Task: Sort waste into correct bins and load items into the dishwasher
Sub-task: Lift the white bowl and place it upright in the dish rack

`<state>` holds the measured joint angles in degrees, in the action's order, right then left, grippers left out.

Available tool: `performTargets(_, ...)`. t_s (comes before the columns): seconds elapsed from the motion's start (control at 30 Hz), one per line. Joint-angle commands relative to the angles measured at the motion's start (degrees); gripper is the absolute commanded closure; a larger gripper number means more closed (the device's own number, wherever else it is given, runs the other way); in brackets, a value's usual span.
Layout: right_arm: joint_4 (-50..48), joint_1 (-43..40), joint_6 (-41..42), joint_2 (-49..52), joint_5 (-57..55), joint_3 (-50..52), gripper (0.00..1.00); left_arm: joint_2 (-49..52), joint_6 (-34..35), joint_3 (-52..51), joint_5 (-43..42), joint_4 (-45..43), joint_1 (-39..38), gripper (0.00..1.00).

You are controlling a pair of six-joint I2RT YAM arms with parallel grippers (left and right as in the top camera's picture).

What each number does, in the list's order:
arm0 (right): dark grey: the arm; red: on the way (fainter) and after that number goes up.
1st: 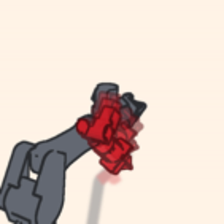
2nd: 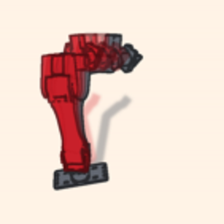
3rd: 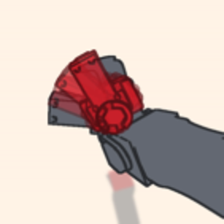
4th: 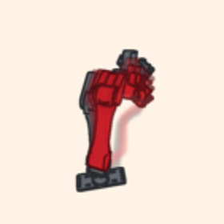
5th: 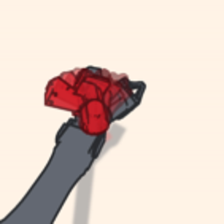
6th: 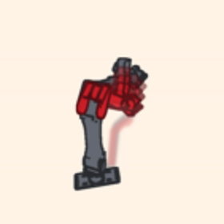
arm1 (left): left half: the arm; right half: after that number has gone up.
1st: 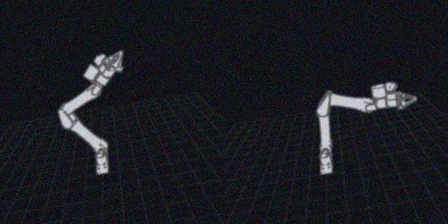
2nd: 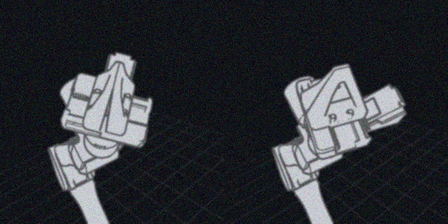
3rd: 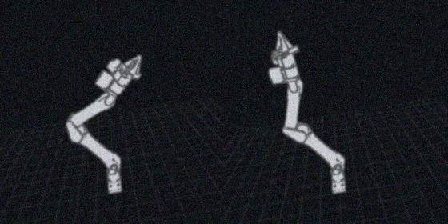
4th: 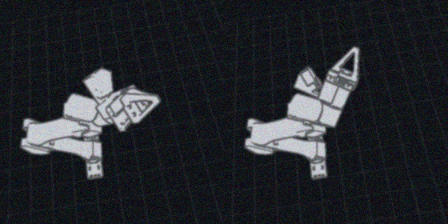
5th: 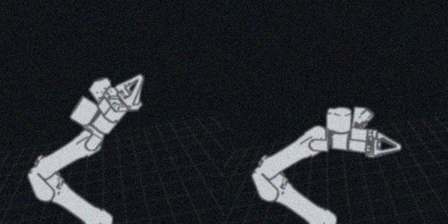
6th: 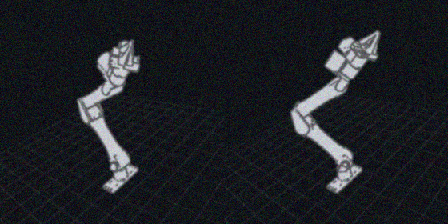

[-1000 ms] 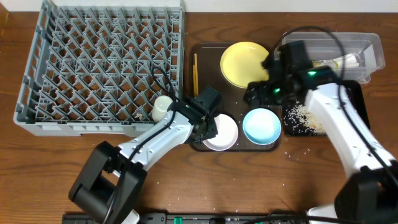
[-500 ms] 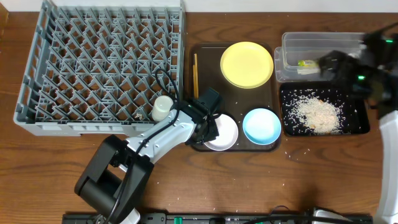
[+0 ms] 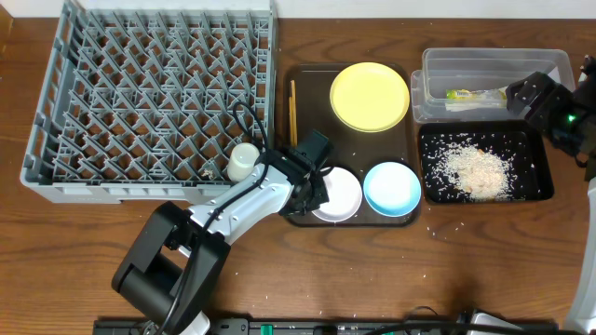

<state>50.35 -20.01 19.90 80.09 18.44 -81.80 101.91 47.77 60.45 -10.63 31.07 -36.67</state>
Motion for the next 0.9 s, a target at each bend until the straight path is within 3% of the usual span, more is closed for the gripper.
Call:
performTargets(0.0, 0.2, -0.2, 0.4, -0.2, 0.2, -1.0, 0.01, -0.1, -4.6, -0.4, -3.8, -1.6, -0.2, 0.93)
performTargets(0.17, 0.2, -0.2, 0.4, -0.2, 0.2, -1.0, 0.01, -3.0, -11.0, 0.6, -8.0, -3.1, -0.1, 0.92)
performTargets(0.4, 0.2, -0.2, 0.4, -0.2, 0.2, -1.0, 0.01, -9.7, -13.5, 0.9, -7.7, -2.4, 2.4, 0.93)
performTargets(0.73, 0.2, -0.2, 0.4, -0.2, 0.2, -1.0, 0.01, -19.3, -15.2, 1.7, 3.7, 2.4, 9.3, 0.93)
performTargets(0.87, 0.2, -0.2, 0.4, -0.2, 0.2, -1.0, 0.01, -20.8, -20.9, 6.7, 9.8, 6.9, 12.2, 0.93)
